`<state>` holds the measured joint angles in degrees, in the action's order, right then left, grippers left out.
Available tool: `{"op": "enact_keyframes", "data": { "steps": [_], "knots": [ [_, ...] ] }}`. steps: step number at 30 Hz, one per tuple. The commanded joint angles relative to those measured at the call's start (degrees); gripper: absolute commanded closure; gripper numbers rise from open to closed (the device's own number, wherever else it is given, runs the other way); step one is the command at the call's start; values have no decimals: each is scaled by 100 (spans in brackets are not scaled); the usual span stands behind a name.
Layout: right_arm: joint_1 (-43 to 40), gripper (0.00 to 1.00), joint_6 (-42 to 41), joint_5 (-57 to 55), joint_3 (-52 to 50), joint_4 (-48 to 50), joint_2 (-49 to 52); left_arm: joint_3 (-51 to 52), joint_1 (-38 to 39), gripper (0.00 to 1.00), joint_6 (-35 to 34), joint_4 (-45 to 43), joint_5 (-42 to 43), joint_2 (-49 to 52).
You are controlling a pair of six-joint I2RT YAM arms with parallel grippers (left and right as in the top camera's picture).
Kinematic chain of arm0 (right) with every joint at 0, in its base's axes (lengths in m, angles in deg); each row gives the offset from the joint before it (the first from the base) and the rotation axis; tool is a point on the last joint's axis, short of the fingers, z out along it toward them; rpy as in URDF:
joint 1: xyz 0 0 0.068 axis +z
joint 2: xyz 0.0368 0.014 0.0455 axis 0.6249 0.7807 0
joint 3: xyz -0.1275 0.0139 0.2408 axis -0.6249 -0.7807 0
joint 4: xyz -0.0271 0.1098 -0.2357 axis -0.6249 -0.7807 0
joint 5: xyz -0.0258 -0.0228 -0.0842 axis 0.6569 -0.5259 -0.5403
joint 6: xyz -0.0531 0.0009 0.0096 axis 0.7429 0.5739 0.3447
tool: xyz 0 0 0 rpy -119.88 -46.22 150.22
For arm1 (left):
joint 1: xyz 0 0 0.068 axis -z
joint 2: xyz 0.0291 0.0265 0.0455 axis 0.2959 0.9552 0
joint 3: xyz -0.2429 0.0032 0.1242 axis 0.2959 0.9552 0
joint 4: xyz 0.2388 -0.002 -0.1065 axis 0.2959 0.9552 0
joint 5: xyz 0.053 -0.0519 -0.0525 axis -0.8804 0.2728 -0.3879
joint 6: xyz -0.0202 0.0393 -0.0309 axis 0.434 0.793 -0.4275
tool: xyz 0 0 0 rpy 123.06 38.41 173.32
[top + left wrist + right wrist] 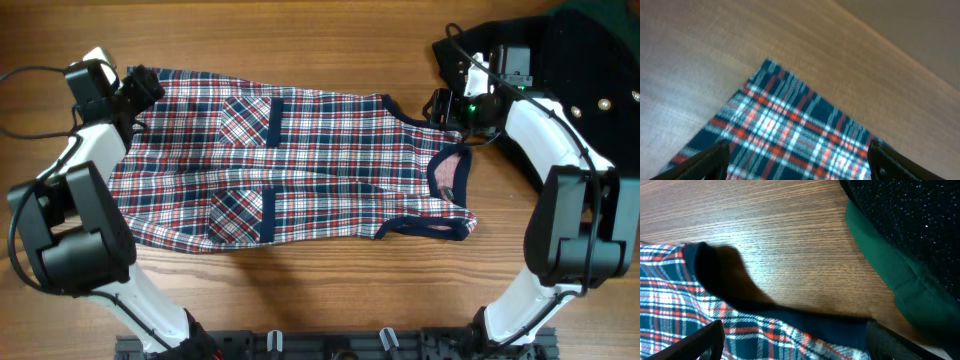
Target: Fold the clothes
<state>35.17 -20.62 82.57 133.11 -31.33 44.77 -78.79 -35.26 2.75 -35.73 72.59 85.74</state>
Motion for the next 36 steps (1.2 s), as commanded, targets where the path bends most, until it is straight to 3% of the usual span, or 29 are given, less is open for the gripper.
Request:
{"op": "enact_keyframes", "data": {
  "steps": [1,5,11,15,22,31,36],
  "knots": [
    [17,10,234,131,31,46,114,-26,11,16,157,-649,37,358],
    [37,10,232,131,33,0,114,-225,11,22,140,-551,-76,634],
    [503,8,407,-527,876,-785,109,-2712,74,23,590,2730,-289,844],
    [715,6,420,-647,1749,-1126,109,-4087,166,23,621,3779,-667,846],
    [726,7,448,-691,1803,-1478,247,-4201,245,25,931,3453,-946,1554],
    [726,6,391,-693,1626,-1818,249,-4201,503,25,1056,2361,-968,2483],
    [726,6,400,-695,1532,-1871,249,-4199,503,30,1056,2645,-1062,2605]
  ]
}}
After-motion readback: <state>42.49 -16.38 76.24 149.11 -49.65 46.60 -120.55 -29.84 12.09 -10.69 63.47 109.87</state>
